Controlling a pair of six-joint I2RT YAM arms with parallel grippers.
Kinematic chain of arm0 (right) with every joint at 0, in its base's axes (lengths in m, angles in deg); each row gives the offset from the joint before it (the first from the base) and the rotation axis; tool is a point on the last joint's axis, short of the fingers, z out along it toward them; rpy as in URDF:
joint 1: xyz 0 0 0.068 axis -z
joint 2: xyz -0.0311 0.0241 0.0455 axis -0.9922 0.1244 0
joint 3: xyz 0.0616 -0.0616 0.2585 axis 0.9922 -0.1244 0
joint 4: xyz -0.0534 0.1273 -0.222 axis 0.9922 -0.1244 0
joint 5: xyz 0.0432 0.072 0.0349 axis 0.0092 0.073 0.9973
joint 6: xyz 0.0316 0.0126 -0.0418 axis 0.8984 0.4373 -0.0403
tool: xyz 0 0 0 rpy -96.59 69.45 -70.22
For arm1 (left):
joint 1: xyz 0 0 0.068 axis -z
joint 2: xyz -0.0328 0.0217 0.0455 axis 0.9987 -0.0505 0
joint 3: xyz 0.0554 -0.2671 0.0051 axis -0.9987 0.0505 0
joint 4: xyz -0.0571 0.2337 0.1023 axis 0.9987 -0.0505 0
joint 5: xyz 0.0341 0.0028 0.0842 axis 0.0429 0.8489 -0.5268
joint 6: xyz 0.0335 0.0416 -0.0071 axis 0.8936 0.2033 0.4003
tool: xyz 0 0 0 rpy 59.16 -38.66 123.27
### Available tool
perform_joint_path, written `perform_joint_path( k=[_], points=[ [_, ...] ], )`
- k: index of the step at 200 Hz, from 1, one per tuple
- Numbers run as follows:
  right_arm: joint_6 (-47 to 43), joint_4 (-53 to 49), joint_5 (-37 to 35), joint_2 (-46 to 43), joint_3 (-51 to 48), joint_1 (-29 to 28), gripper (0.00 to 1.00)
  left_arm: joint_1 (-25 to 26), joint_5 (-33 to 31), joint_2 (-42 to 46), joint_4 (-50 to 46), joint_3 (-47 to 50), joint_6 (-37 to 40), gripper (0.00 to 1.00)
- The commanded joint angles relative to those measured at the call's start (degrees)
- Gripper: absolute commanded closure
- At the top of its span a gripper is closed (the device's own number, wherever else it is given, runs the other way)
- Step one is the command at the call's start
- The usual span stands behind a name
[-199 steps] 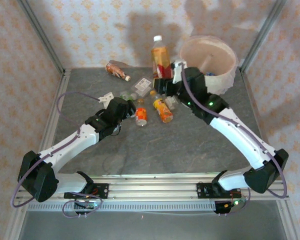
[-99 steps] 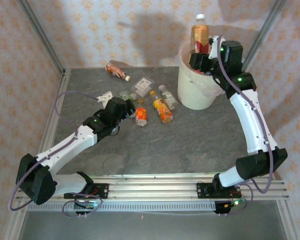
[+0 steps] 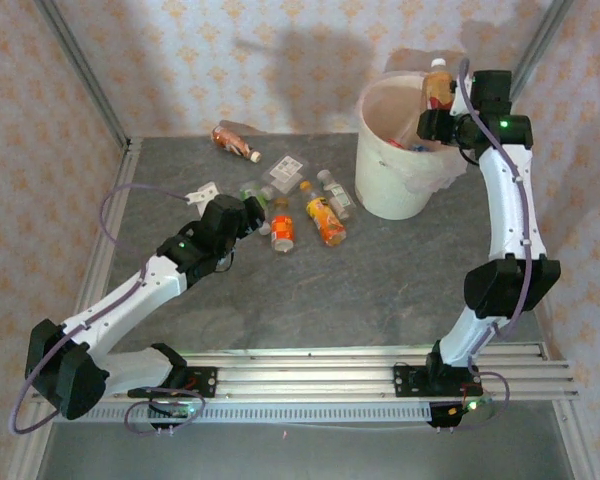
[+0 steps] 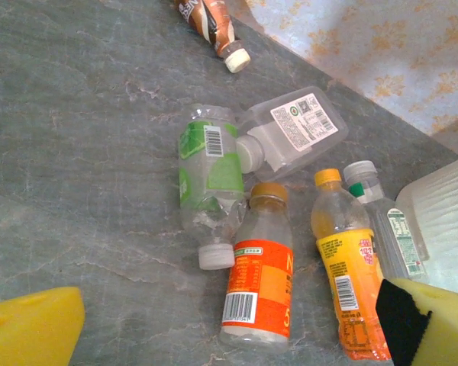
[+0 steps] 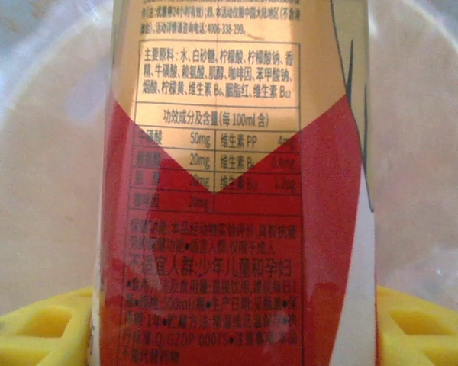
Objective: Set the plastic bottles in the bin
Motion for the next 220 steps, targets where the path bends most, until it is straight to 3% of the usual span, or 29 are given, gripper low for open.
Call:
perform_joint_path(
  k=[1,32,55,85,152,220],
  points=[
    [-2.65,-4.66,-7.28,-0.30,3.00,-0.09,0.48,-0.62,-1.88,0.93,-1.55,0.92,1.19,0.00],
    [-3.43,-6.69,-12.06,2.20,6.95,-0.09,0.38,-0.79,-1.37,0.47,-1.09,1.12,0.54,0.00],
    [-2.52,-7.57,-16.47,3.50,8.65,-0.19,0.22,-0.79,-1.22,0.25,-1.08,1.23,0.08,0.00],
    [-2.29,-7.18,-18.10,3.17,8.80,-0.20,0.13,-0.79,-1.36,0.55,-1.26,1.28,0.14,0.00],
    [-0.03,-1.71,-18.52,-2.08,4.17,-0.20,0.11,-0.88,-1.63,0.16,-1.20,1.42,-0.78,0.00],
    [4.64,11.23,-11.03,-13.74,-8.76,-1.74,0.04,-0.96,-1.58,-0.87,-1.25,0.98,-1.68,0.00]
  ],
)
